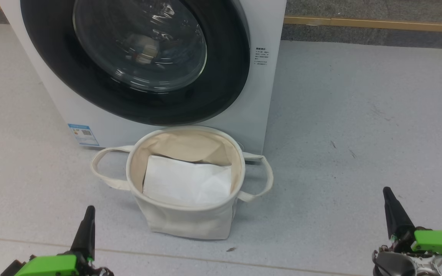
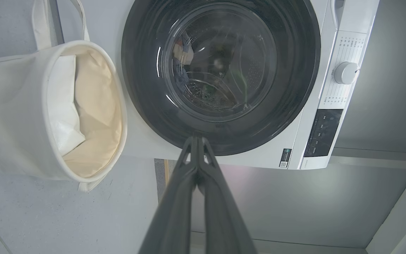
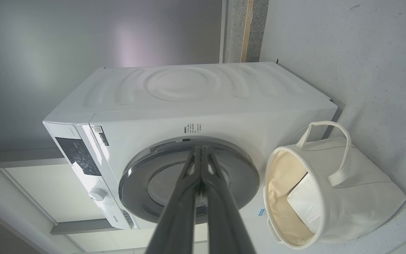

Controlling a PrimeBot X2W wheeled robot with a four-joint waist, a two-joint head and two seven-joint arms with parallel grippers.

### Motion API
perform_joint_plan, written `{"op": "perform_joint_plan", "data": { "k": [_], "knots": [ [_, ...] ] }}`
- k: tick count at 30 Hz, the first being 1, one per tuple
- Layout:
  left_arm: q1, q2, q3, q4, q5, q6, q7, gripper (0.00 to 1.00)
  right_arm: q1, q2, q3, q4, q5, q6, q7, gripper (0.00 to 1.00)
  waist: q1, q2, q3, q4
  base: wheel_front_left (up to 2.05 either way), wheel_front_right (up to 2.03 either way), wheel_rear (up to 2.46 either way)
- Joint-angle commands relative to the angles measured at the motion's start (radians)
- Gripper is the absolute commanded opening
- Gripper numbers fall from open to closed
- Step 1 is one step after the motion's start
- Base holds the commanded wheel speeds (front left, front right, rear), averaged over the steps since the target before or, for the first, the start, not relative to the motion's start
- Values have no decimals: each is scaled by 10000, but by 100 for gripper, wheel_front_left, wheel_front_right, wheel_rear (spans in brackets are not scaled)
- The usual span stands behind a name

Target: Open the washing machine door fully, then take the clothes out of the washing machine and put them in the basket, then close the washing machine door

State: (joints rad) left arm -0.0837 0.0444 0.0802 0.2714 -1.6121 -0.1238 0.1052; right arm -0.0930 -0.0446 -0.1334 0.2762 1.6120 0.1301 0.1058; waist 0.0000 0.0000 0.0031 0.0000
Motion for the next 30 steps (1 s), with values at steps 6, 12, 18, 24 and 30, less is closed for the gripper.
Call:
{"op": "perform_joint_plan", "data": {
  "k": [6,12,18,24,30],
  "knots": [
    [-242,58,332,-266,32,-69,78,0,-149,-56,199,-315,-30,6,72,0,0,0,0,0,0,0,0],
    [-242,58,332,-266,32,-69,78,0,-149,-56,199,-315,-30,6,72,0,0,0,0,0,0,0,0],
    [-242,58,332,-266,32,-69,78,0,-149,-56,199,-315,-30,6,72,0,0,0,0,0,0,0,0],
    [-242,58,332,-266,32,-69,78,0,-149,-56,199,-315,-30,6,72,0,0,0,0,0,0,0,0],
    [-242,58,332,-266,32,-69,78,0,-149,-56,199,-315,-30,6,72,0,0,0,0,0,0,0,0]
  ]
}}
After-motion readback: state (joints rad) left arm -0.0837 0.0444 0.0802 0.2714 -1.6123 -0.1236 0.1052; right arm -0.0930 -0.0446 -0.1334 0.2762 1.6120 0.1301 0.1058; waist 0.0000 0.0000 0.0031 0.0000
